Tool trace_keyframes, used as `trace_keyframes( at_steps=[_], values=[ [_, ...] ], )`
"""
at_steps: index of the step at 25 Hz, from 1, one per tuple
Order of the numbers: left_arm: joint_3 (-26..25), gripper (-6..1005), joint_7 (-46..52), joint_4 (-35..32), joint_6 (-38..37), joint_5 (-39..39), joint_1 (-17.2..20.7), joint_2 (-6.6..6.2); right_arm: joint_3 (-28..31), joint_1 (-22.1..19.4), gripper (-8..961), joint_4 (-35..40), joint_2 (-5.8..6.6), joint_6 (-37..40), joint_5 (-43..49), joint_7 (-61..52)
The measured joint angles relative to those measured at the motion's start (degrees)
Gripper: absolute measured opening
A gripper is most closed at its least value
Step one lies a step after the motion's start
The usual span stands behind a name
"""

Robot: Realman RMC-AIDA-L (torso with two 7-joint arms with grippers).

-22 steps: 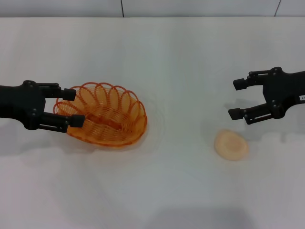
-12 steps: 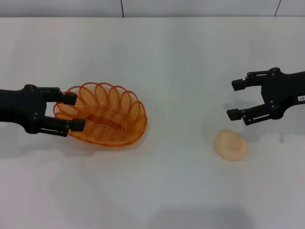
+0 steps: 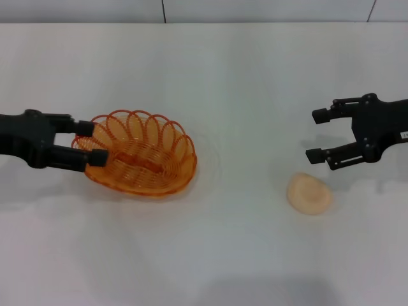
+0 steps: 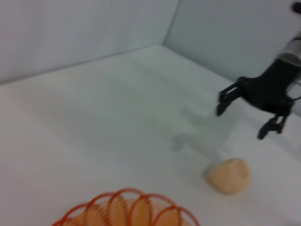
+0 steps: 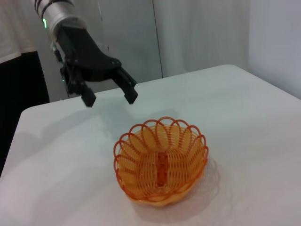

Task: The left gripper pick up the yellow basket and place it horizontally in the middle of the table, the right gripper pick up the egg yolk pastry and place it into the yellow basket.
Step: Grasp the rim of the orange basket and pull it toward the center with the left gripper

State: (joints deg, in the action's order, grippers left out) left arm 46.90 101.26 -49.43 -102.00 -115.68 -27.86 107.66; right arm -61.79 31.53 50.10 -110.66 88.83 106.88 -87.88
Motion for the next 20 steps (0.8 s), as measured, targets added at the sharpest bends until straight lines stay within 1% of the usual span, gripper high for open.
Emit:
trace_keyframes(
  at_steps=[4, 6, 8, 11, 13, 15, 19, 20],
  values=[
    [-0.06, 839, 11.25, -7.19, -0.07, -4.22, 0.04, -0.04, 0.01, -1.49, 849, 1.36, 0.01, -0.31, 0.00, 0.04],
    [-0.05, 837, 19.55, -12.27, -0.13, -8.22, -0.04, -0.35, 0.00, -1.95, 849, 1.82, -0.04, -0.41, 0.00, 0.05],
    [-0.06, 834, 23.18, -14.51, -0.15, -10.36, -0.25, -0.53, 0.00, -1.99, 849, 1.90, -0.07, -0.44, 0.00, 0.06],
    [-0.06, 830, 29.53, -18.87, -0.06, -15.93, -1.03, -0.63, 0.00, -2.00, 849, 1.93, -0.15, -0.54, -0.01, 0.14],
    [-0.06, 827, 31.61, -19.51, 0.26, -18.71, -1.88, -0.54, 0.00, -2.01, 849, 1.93, -0.29, -0.67, -0.01, 0.36],
    [-0.09, 824, 32.65, -19.33, 0.88, -20.87, -2.60, 0.01, 0.00, -2.00, 849, 1.93, -0.59, -0.95, -0.01, 0.66],
    [0.16, 819, 33.40, -18.11, 4.29, -25.56, -3.92, 2.61, 0.00, -2.00, 849, 1.93, -0.97, -1.19, -0.01, 1.27],
    [0.27, 817, 33.52, -17.37, 5.17, -26.61, -4.36, 3.10, -0.04, -2.02, 848, 1.93, -1.05, -1.21, -0.01, 1.31]
  ],
)
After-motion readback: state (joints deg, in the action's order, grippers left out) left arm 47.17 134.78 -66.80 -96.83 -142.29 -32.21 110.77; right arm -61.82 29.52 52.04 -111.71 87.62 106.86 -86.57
